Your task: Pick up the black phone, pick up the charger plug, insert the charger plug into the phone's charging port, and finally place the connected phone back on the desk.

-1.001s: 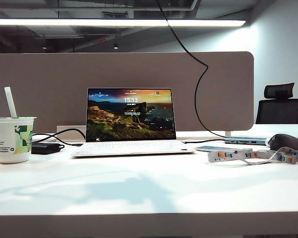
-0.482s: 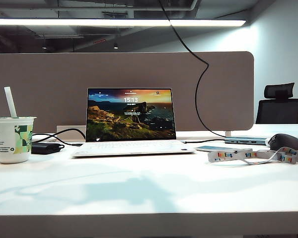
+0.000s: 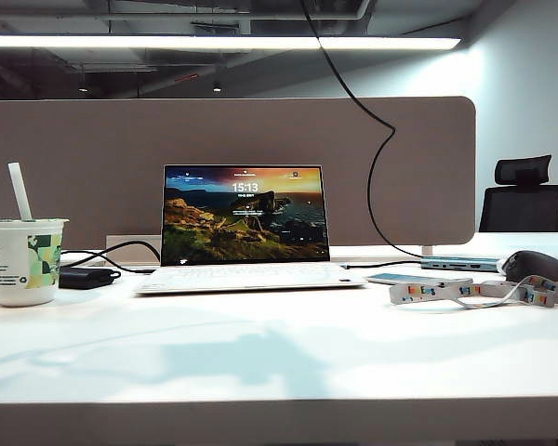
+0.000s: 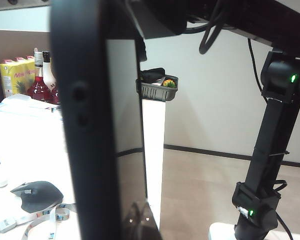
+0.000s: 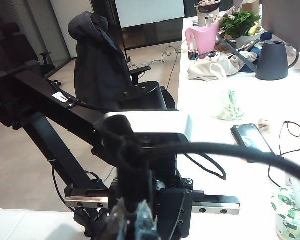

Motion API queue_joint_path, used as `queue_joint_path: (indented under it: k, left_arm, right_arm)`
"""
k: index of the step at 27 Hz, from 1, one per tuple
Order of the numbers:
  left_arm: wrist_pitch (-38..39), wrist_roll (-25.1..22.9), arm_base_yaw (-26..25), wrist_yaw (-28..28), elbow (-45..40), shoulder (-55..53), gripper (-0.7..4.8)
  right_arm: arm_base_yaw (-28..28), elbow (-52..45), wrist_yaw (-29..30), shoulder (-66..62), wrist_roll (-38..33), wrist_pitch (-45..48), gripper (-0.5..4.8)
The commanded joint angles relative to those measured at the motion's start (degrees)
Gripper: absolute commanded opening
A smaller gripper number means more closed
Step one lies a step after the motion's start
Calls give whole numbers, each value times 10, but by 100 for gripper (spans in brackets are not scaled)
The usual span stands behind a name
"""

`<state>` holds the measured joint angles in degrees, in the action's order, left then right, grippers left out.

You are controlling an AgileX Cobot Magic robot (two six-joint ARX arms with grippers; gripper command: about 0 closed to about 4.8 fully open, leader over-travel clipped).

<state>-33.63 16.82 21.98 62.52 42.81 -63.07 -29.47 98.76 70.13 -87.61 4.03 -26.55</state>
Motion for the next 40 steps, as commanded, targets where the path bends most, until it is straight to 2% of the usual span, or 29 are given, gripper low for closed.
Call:
queue_joint_path:
  k: [1, 40]
  left_arm:
    - [-29, 4, -1, 9, 7, 5, -6]
    - [-20, 6, -1, 23, 7, 5, -6]
  right_arm:
    - [-1, 0, -2, 3, 3, -16, -7]
    - [-19, 1, -47, 4, -8, -2, -7]
